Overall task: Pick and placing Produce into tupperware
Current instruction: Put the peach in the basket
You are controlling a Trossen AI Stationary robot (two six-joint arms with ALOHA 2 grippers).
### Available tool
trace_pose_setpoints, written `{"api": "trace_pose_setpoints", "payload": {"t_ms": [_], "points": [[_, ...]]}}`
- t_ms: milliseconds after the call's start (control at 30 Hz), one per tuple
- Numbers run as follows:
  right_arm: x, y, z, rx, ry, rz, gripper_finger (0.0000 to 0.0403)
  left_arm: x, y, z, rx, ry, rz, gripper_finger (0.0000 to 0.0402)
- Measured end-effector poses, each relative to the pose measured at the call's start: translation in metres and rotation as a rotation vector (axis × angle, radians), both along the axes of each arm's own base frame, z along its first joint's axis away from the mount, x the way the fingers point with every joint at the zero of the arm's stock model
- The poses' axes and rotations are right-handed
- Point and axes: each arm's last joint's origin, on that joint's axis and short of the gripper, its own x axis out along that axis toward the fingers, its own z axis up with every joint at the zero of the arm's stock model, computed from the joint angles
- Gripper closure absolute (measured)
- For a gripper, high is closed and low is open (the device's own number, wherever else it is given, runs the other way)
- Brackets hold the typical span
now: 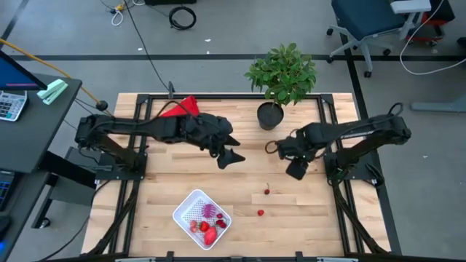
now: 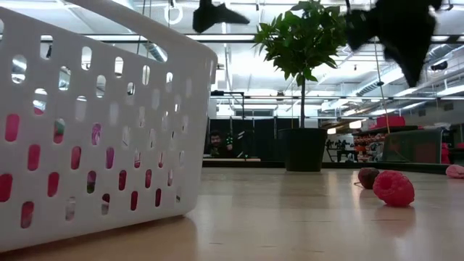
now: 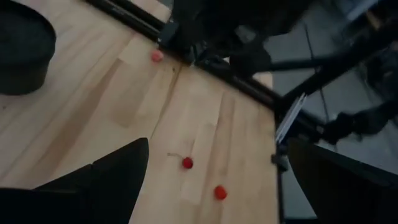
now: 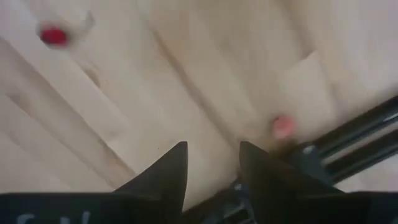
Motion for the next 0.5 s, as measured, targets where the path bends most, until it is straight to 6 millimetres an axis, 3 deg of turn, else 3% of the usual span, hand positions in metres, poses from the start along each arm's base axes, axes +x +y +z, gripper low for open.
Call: {"api": "trace_pose_setpoints", "payload": {"t_ms": [267,500], "points": [[-0.027,-0.012,-0.076,0.099,0.068,-0.075,0.0249,0.0,0.003,-0.021,-0.011,0.117,0.015,0.0012],[-0.05,-0.031,-0.107,0.111,0.182,-0.097,0.0243,0.01,-0.01,-0.039,-0.033,0.181,-0.022,0.0012]]}}
